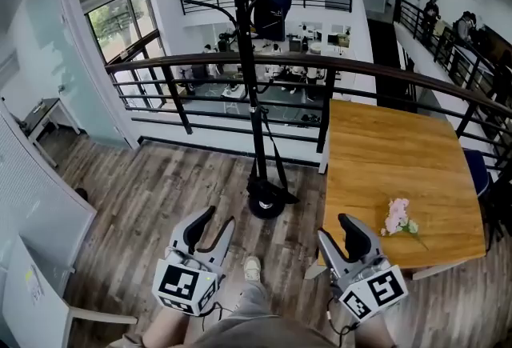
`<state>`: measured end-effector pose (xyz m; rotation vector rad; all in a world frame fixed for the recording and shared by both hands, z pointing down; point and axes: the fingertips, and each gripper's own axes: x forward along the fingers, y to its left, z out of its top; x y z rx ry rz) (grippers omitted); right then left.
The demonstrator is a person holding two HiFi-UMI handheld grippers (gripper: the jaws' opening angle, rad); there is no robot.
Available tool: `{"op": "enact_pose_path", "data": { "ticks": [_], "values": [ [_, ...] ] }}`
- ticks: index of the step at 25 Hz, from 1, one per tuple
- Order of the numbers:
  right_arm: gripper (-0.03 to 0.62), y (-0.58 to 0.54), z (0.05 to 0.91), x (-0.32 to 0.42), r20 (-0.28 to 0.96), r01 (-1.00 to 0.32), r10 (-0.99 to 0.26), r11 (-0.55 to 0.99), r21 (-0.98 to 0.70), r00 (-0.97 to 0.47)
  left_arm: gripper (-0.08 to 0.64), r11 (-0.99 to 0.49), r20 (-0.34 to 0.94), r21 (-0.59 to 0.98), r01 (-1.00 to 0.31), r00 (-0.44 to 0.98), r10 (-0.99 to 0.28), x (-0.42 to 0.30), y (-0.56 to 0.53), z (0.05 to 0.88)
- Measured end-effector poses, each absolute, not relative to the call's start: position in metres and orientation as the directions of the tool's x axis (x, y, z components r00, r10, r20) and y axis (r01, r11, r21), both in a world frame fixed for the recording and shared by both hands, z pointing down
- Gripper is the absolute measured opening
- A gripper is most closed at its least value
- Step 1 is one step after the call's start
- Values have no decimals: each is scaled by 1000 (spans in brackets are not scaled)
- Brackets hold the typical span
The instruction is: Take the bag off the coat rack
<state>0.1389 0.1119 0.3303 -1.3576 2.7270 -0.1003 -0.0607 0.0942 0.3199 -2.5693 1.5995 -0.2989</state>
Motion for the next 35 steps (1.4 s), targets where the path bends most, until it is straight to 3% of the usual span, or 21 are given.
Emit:
{"op": "enact_pose_path", "data": {
  "ticks": [21,35],
  "values": [
    [202,-136,385,62,153,-827,-813,552,-104,-561,172,-536,228,-81,-840,508,-830,-111,-167,374],
    [202,-298,503,16,373,-855,-778,510,-94,-505,173,-636,382,-25,-771,581,-719,-107,-307,474]
  ]
}}
